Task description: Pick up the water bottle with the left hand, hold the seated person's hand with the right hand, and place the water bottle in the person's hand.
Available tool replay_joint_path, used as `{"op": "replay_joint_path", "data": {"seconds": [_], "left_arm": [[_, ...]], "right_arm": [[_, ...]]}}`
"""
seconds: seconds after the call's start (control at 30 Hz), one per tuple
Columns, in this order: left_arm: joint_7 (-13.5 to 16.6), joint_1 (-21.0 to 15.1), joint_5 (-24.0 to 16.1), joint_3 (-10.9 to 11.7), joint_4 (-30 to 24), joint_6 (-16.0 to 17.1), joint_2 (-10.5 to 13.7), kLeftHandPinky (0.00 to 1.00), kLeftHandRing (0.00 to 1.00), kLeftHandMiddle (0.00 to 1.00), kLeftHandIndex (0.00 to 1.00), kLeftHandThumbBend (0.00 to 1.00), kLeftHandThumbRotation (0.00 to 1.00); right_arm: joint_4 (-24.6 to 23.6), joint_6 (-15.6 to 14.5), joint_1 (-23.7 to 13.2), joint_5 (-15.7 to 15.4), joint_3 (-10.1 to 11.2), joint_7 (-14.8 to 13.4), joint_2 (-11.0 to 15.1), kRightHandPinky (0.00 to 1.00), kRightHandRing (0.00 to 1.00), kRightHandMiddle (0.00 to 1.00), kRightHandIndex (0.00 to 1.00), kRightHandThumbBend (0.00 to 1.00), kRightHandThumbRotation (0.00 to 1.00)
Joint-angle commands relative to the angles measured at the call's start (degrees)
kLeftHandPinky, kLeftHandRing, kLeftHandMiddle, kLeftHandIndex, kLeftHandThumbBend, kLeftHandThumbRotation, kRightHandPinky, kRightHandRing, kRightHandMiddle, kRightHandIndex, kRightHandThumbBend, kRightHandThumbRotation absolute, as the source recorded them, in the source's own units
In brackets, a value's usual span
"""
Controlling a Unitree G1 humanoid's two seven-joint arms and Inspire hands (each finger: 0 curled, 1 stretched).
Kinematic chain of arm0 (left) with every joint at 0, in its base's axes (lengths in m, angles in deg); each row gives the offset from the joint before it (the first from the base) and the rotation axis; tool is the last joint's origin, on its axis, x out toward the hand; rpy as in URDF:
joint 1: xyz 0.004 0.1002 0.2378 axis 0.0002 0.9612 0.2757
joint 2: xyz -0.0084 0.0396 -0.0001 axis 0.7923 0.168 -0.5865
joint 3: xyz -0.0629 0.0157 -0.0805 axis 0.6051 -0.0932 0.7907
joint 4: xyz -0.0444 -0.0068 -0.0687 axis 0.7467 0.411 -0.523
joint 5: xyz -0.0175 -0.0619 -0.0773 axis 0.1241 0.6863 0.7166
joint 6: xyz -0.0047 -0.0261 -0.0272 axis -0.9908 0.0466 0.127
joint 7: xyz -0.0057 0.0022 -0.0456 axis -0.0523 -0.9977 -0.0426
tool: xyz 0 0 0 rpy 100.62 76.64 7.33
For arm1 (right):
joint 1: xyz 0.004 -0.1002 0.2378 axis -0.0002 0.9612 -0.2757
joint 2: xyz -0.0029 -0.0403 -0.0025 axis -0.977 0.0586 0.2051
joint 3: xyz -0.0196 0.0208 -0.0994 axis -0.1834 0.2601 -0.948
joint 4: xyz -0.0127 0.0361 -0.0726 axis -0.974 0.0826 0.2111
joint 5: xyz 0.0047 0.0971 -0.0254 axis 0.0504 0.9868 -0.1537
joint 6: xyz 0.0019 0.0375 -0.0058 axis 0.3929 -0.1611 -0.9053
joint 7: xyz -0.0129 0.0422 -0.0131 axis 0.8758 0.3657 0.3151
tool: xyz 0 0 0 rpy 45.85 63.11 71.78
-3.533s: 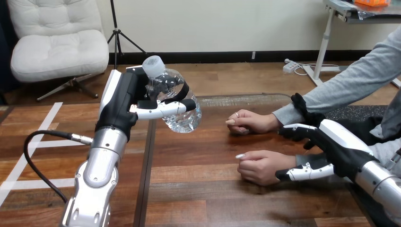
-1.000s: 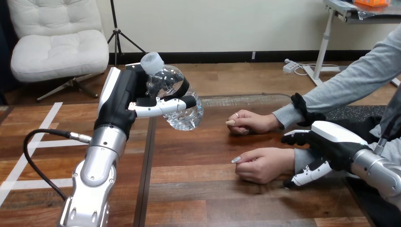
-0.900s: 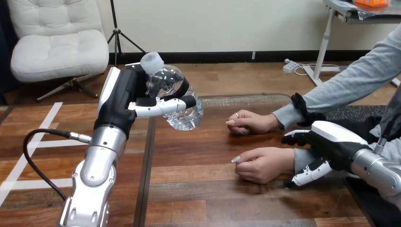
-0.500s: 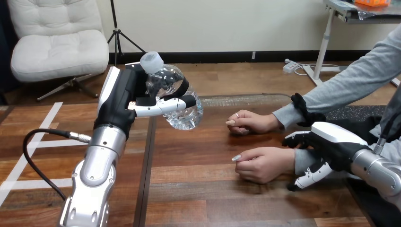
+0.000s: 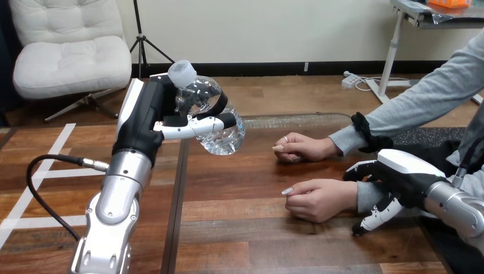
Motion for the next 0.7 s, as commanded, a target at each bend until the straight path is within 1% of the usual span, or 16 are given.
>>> {"op": "replay_joint_path", "data": {"seconds": [0.0,0.27,0.37,0.47,0.67], "left_arm": [[-0.04,-2.06,0.98,1.07,-4.41,1.27,0.43,0.25,0.32,0.37,0.38,0.66,0.00],[-0.24,-2.04,0.89,1.14,-4.26,1.50,0.47,0.26,0.32,0.37,0.38,0.66,0.00],[-0.32,-2.02,0.67,1.09,-4.17,1.86,0.60,0.26,0.32,0.37,0.38,0.66,0.00],[-0.50,-2.03,0.77,1.14,-4.07,2.07,0.64,0.26,0.33,0.37,0.38,0.66,0.00],[-0.71,-2.00,1.35,1.45,-4.27,1.65,0.30,0.26,0.33,0.38,0.38,0.65,0.00]], "right_arm": [[1.19,0.19,-3.75,-0.43,-0.77,-1.50,0.52,0.59,0.72,0.76,0.76,1.00,0.14],[1.55,-0.12,-4.07,-0.87,-1.08,-2.51,0.16,0.57,0.67,0.71,0.70,0.97,0.07],[1.88,0.31,-4.07,-0.68,-1.07,-3.27,0.03,0.57,0.66,0.69,0.69,0.96,0.04],[2.14,0.56,-4.17,-0.35,-1.11,-3.40,-0.10,0.56,0.64,0.67,0.66,0.95,0.02],[2.98,1.66,-4.24,0.38,-0.84,-4.51,-0.50,0.52,0.57,0.61,0.60,0.93,0.00]]}}
